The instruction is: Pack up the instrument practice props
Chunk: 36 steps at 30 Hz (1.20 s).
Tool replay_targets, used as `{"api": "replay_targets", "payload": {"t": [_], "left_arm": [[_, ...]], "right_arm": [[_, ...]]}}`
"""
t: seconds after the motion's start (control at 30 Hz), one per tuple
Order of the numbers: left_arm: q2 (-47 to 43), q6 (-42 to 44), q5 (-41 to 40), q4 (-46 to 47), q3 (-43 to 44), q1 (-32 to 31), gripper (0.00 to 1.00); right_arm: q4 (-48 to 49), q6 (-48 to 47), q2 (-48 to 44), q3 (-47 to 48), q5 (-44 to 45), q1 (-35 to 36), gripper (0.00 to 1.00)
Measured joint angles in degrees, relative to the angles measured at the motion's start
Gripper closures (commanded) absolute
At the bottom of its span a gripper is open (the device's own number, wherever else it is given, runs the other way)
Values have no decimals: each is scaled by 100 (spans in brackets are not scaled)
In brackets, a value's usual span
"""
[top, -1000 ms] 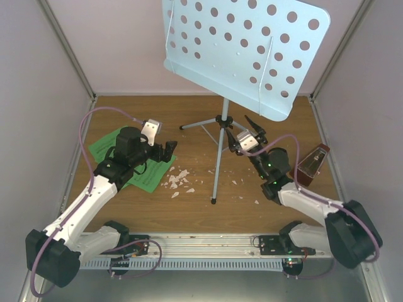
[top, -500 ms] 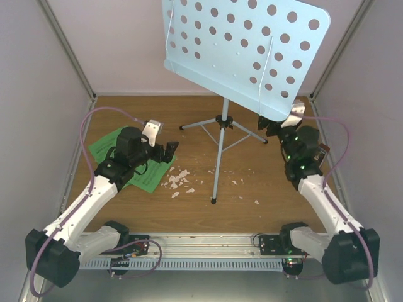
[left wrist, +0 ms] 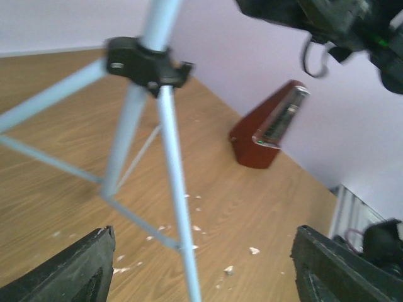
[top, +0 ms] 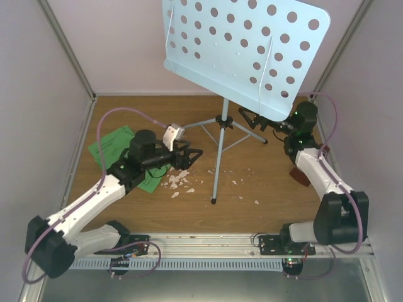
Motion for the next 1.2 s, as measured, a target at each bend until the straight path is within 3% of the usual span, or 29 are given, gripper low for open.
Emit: {"api": "replay_targets", "payload": {"t": [0.27, 0.63, 0.73, 0.93, 1.1, 1.2], "left_arm": [[962, -415, 758, 999, 13, -234, 46], [2247, -337, 981, 1276, 772, -352, 46], [2557, -289, 990, 1294, 957, -358, 52], [3099, -155, 994, 1274, 1316, -365, 54], [3320, -109, 990, 1266, 1471, -365, 64], [3397, -44, 979, 1263, 1526, -365, 71]], "right_arm": [[927, 31, 592, 817, -988, 570, 33], [1274, 13, 1335, 1539, -1246, 612, 50], [1307, -11, 1429, 1676, -1322, 634, 54], [1458, -17, 1644, 1912, -1432, 699, 62], [1637, 66, 1775, 1998, -1519, 732, 68], [1733, 94, 1832, 2002, -1567, 743, 76]]}}
